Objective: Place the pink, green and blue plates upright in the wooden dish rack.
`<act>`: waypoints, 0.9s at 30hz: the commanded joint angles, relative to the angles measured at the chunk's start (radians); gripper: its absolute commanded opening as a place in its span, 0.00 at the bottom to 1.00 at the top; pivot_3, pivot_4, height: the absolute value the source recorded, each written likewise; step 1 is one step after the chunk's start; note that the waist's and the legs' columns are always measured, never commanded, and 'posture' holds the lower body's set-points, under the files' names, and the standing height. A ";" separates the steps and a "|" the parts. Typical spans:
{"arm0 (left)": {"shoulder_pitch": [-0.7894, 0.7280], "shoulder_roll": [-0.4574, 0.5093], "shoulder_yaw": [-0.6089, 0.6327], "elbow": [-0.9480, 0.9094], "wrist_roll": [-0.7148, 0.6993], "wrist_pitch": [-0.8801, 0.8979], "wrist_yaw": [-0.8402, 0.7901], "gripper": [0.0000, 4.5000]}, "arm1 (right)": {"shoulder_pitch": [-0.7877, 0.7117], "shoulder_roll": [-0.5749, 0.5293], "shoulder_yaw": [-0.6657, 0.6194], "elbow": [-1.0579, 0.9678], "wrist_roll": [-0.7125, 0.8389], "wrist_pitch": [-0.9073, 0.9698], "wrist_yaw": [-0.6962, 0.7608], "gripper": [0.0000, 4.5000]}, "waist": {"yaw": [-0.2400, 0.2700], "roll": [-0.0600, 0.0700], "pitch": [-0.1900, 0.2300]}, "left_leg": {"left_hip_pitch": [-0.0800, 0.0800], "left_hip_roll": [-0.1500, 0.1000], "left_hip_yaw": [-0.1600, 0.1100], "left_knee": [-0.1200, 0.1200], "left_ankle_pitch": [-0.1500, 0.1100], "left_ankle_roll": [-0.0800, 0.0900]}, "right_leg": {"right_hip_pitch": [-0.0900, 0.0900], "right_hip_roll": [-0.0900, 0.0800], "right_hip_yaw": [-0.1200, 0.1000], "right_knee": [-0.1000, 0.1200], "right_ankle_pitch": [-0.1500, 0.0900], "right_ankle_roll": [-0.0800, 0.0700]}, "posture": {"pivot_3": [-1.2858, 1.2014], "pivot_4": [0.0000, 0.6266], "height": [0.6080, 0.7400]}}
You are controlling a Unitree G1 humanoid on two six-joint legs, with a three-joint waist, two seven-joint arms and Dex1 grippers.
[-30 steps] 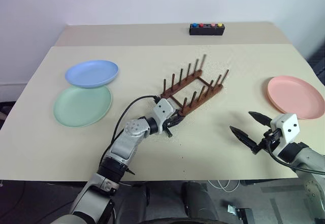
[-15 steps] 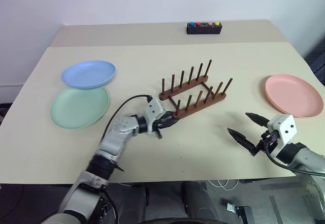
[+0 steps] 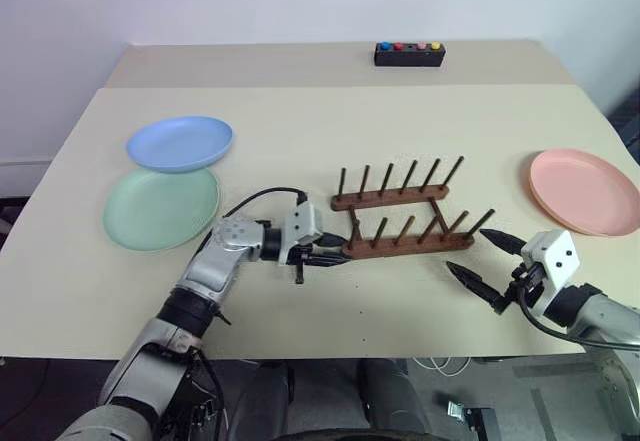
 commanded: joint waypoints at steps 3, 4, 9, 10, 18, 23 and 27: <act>-0.076 -0.032 0.006 0.122 0.026 -0.087 -0.023 0.20 | 0.026 -0.001 -0.028 -0.038 0.006 -0.013 -0.006 1.00 | -0.002 0.000 0.000 | -0.001 0.000 0.000 0.000 0.000 0.000 | -0.001 0.000 0.000 0.000 0.001 0.002 | 0.52 0.24 1.00; -0.083 -0.034 0.009 0.139 0.028 -0.098 -0.027 0.20 | 0.032 0.000 -0.031 -0.042 0.007 -0.013 -0.008 1.00 | -0.002 0.000 0.000 | -0.001 0.000 0.000 0.000 0.000 0.000 | -0.001 0.000 0.000 0.000 0.001 0.002 | 0.52 0.24 1.00; -0.106 -0.039 0.017 0.205 0.039 -0.158 -0.034 0.20 | 0.050 0.002 -0.037 -0.055 0.011 -0.013 -0.016 1.00 | 0.000 0.000 0.000 | -0.002 0.000 0.000 0.000 0.000 0.000 | -0.001 0.000 0.000 0.000 0.001 0.002 | 0.52 0.24 1.00; -0.110 -0.039 0.018 0.215 0.040 -0.165 -0.034 0.20 | 0.051 0.002 -0.037 -0.056 0.012 -0.013 -0.017 1.00 | -0.001 0.000 0.000 | -0.002 0.000 0.000 0.000 0.000 0.000 | -0.001 0.000 0.000 0.000 0.001 0.002 | 0.52 0.24 1.00; -0.147 -0.043 0.042 0.292 0.053 -0.186 -0.009 0.20 | 0.039 0.000 -0.029 -0.054 0.012 -0.008 -0.024 1.00 | -0.002 0.000 0.000 | -0.002 0.000 0.000 0.001 0.000 0.000 | -0.001 0.000 0.000 0.000 0.001 0.002 | 0.52 0.24 1.00; -0.148 -0.041 0.057 0.307 0.063 -0.201 0.018 0.67 | 0.032 0.000 -0.021 -0.052 0.010 -0.007 -0.023 1.00 | -0.002 0.000 0.000 | -0.002 0.000 0.000 0.001 0.000 0.000 | -0.001 0.000 0.000 0.001 0.002 0.003 | 0.52 0.24 1.00; -0.136 -0.036 0.076 0.285 0.059 -0.192 0.033 0.90 | 0.030 0.001 -0.021 -0.052 0.010 -0.004 -0.023 1.00 | -0.001 0.000 0.000 | -0.002 0.000 0.000 0.000 0.000 0.000 | -0.001 0.000 0.000 0.000 0.002 0.003 | 0.52 0.24 1.00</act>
